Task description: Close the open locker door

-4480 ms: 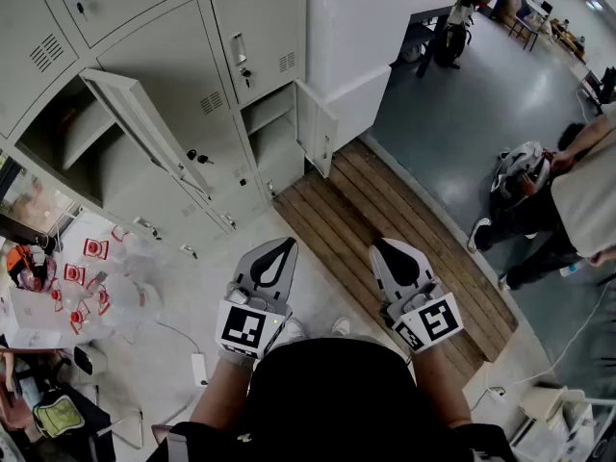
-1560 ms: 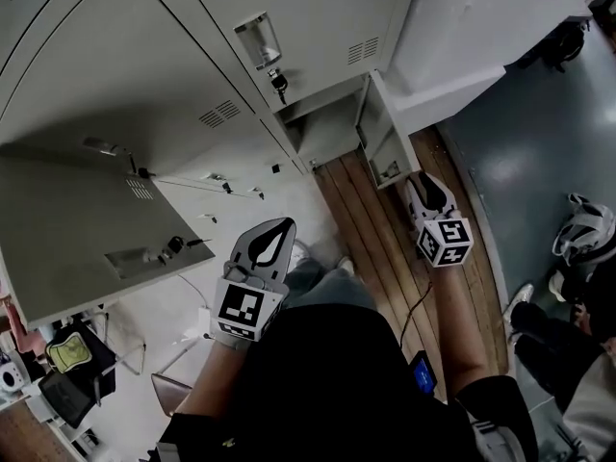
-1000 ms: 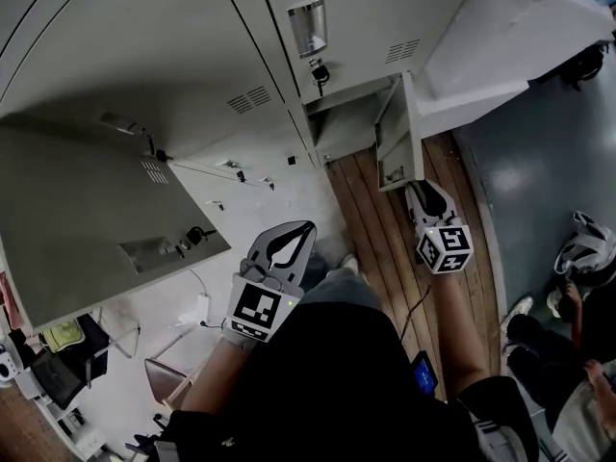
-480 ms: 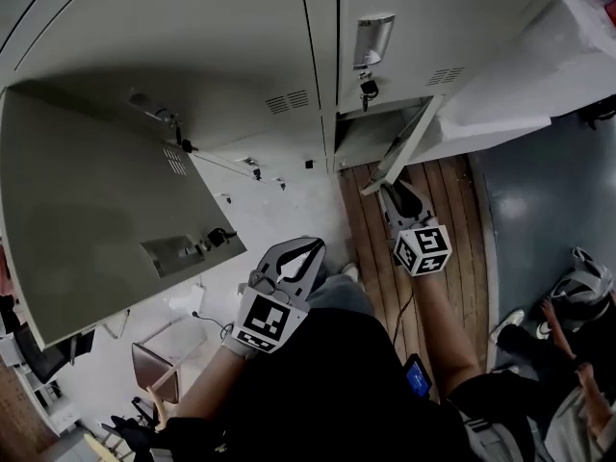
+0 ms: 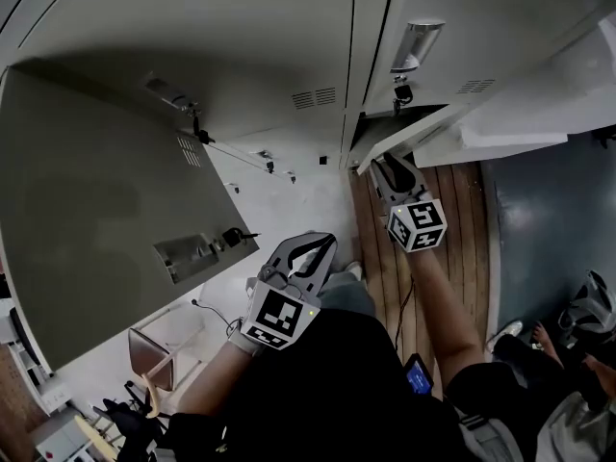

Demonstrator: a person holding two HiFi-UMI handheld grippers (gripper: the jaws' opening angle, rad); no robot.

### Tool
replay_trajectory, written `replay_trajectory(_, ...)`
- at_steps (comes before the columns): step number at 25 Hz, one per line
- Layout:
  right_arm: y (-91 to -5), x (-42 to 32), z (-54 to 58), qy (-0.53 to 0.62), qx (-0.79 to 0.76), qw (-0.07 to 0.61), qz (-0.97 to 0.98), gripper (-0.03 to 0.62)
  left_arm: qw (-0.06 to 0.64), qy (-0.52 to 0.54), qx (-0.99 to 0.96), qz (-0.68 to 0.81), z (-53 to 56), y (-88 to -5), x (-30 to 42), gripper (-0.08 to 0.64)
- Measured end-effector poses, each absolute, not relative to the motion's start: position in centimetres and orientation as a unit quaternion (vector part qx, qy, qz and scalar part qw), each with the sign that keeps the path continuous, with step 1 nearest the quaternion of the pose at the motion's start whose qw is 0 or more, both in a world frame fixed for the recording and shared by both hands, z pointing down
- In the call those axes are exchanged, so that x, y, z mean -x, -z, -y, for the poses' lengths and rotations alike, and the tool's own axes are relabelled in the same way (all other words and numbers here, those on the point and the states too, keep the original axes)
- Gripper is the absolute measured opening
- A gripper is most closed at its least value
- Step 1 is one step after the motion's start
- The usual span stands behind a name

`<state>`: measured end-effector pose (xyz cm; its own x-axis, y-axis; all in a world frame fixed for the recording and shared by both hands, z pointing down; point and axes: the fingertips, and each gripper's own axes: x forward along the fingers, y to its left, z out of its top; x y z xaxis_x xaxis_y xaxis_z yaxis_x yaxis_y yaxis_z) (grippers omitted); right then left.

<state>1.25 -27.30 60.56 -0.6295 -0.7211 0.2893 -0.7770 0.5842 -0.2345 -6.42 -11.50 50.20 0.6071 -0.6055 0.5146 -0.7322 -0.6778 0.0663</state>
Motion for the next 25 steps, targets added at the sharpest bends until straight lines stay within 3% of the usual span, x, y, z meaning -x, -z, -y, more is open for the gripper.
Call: replay_trajectory(25,-61.5,3.3,34.5,-0.143,-0.436,0.096,0.883,0.141,0.161,-0.246,-0.875,0.386,9.8,-52.7,9.4,0.021)
